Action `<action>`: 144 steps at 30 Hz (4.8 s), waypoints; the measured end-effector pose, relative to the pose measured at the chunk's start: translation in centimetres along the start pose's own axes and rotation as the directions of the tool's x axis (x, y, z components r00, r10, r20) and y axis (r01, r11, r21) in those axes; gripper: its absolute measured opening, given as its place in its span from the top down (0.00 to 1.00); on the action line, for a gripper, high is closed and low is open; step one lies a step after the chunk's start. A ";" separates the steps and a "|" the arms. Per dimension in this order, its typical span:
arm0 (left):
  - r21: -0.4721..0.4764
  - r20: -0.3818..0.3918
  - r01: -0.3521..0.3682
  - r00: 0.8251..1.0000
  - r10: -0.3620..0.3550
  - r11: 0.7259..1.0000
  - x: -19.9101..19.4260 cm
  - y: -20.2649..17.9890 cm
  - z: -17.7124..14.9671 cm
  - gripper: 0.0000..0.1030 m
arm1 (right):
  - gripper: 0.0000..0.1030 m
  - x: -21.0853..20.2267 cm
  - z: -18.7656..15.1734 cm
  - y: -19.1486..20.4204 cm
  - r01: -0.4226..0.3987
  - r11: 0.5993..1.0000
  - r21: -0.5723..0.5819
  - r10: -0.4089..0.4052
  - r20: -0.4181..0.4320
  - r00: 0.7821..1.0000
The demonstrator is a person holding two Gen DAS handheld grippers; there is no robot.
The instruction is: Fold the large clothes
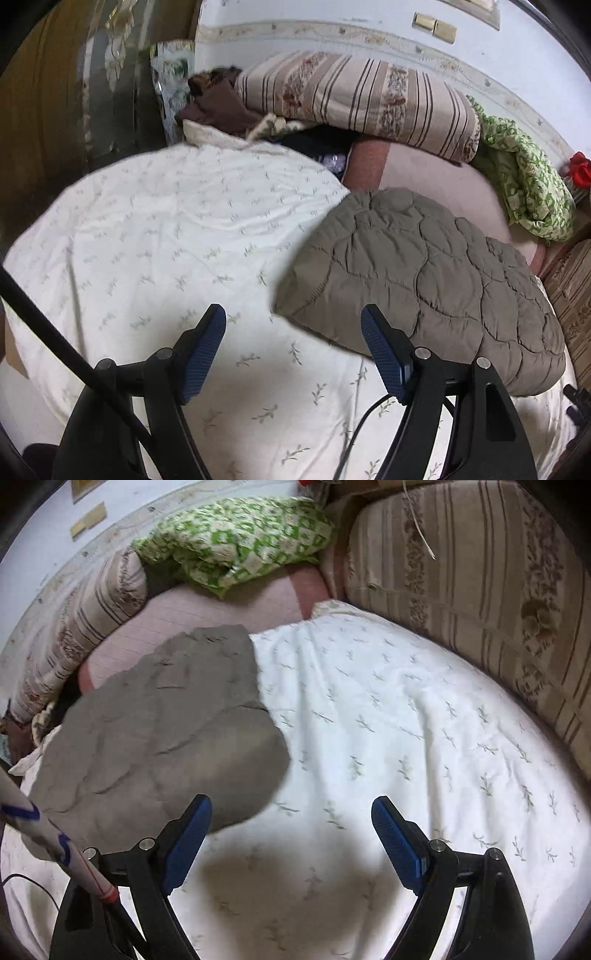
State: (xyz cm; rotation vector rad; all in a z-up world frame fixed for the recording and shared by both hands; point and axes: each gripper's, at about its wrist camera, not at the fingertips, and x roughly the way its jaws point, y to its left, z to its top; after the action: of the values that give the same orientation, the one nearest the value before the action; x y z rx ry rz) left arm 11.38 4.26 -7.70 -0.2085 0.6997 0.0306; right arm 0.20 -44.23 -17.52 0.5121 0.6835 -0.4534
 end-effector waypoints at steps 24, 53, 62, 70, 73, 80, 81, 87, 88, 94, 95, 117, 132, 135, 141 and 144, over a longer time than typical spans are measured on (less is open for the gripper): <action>-0.113 -0.280 0.274 0.914 -0.295 0.955 10.6 0.8 4.8 0.27 | 0.04 8.4 2.1 1.2 -0.256 0.909 0.328 0.312 -0.130 0.941; 0.156 -0.299 0.227 0.938 -0.173 0.961 13.2 -4.6 3.0 0.46 | 0.40 11.0 6.8 4.8 -0.241 0.948 0.208 0.270 -0.124 0.955; 0.063 -0.226 0.273 0.941 -0.252 0.960 10.7 -2.5 4.5 0.45 | 0.28 7.9 7.4 3.2 -0.239 0.939 0.245 0.266 -0.080 0.961; 0.069 -0.118 0.327 0.941 -0.317 0.943 10.5 -1.8 7.8 0.18 | 0.08 4.1 8.9 2.8 -0.111 0.977 0.181 0.100 0.068 0.993; 0.050 -0.264 0.424 0.879 -0.398 0.904 15.2 -3.4 8.9 0.18 | 0.05 6.0 11.1 3.6 -0.153 0.980 0.129 0.153 0.009 0.988; -0.057 -0.553 0.568 0.667 -0.500 0.821 26.4 -6.0 8.6 0.06 | 0.05 16.8 13.5 3.4 -0.270 0.945 0.182 0.309 -0.234 0.922; -0.092 -0.573 0.586 0.630 -0.524 0.805 27.2 -6.1 8.4 0.03 | 0.05 18.1 13.3 3.2 -0.321 0.923 0.211 0.370 -0.264 0.891; 0.002 -0.542 0.600 0.673 -0.503 0.800 25.2 -8.7 9.3 0.29 | 0.29 20.3 12.8 3.5 -0.516 0.808 0.286 0.586 -0.293 0.755; 0.015 -0.532 0.600 0.682 -0.501 0.800 24.5 -8.9 9.8 0.39 | 0.40 19.9 12.9 3.7 -0.520 0.805 0.286 0.589 -0.285 0.756; 0.006 -0.436 0.628 0.702 -0.563 0.778 22.1 -9.1 14.6 0.50 | 0.54 13.4 15.4 6.2 -0.628 0.751 0.203 0.658 -0.159 0.736; 0.014 -0.441 0.613 0.713 -0.546 0.790 22.4 -9.1 14.3 0.50 | 0.55 12.8 15.5 6.6 -0.628 0.758 0.177 0.651 -0.153 0.743; 0.147 0.033 -0.010 0.999 0.005 0.989 2.3 -3.1 7.6 0.18 | 0.21 1.9 11.7 11.6 -0.181 0.982 -0.058 0.188 0.162 0.969; 0.031 0.233 -0.109 0.967 0.099 0.994 -2.1 1.0 1.6 0.10 | 0.20 4.1 1.9 24.3 -0.085 0.902 -0.423 0.101 0.016 0.995; 0.023 0.231 -0.107 0.968 0.099 0.994 -2.1 1.5 0.8 0.10 | 0.20 3.0 0.3 28.3 -0.082 0.847 -0.526 0.120 0.039 0.992; 0.029 0.258 -0.170 0.953 0.157 0.985 -1.9 2.5 0.6 0.10 | 0.15 9.8 -1.7 34.4 -0.019 0.822 -0.569 -0.027 -0.072 0.997; 0.004 0.273 -0.164 0.949 0.157 0.986 -2.2 3.3 0.8 0.10 | 0.21 7.3 -1.3 35.2 0.016 0.835 -0.550 -0.014 0.008 1.000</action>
State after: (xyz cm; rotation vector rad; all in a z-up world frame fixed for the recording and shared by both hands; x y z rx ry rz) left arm 9.90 7.70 -6.27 -0.1177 0.4406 0.2022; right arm 23.89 -17.48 -13.08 -0.0442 0.7763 -0.2506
